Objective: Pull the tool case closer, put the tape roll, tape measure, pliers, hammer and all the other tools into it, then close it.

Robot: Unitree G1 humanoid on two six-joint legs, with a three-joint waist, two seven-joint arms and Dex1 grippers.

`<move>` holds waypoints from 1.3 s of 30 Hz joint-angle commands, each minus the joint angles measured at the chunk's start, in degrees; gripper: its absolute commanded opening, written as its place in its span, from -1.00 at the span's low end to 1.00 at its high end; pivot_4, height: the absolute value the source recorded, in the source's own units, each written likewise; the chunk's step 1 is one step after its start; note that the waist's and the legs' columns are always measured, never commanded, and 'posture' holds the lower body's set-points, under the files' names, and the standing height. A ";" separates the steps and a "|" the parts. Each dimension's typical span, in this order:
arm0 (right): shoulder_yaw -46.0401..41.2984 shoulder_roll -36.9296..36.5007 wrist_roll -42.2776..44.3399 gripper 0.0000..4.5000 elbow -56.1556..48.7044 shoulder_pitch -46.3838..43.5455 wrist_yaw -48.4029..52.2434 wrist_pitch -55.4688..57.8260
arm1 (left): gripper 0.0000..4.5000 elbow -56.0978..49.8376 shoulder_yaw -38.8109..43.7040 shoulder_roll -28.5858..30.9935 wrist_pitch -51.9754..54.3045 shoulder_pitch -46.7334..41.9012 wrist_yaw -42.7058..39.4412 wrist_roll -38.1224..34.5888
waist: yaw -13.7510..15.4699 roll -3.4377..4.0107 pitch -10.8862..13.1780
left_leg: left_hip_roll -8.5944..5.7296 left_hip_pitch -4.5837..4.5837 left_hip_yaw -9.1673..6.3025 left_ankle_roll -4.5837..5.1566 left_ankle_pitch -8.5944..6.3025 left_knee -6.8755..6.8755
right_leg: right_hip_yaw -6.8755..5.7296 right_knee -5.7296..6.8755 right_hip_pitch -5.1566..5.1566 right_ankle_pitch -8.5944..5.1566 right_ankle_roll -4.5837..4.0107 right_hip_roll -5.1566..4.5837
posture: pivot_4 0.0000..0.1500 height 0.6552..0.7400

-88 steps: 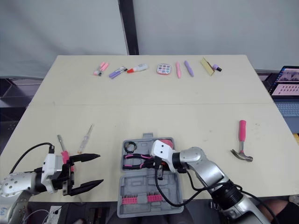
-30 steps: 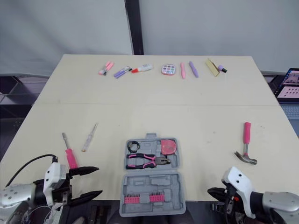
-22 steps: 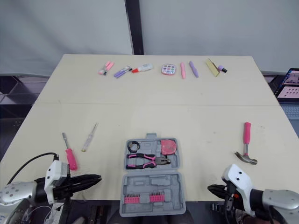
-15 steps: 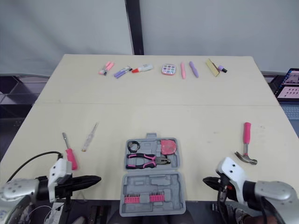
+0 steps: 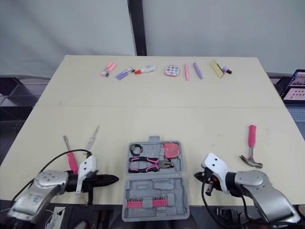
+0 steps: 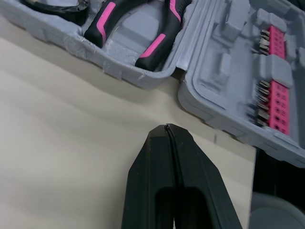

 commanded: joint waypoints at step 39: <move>6.67 8.10 -1.64 -1.00 0.05 -8.71 -3.74 3.51 | -0.99 5.85 -6.12 -8.12 -3.46 -8.20 3.40 6.47 | 0.25 0.01 -0.01 | -0.17 0.02 -0.13 0.00 0.00 0.14 | 0.00 0.45 -0.10 0.00 0.00 -0.10 | 1.00 0.85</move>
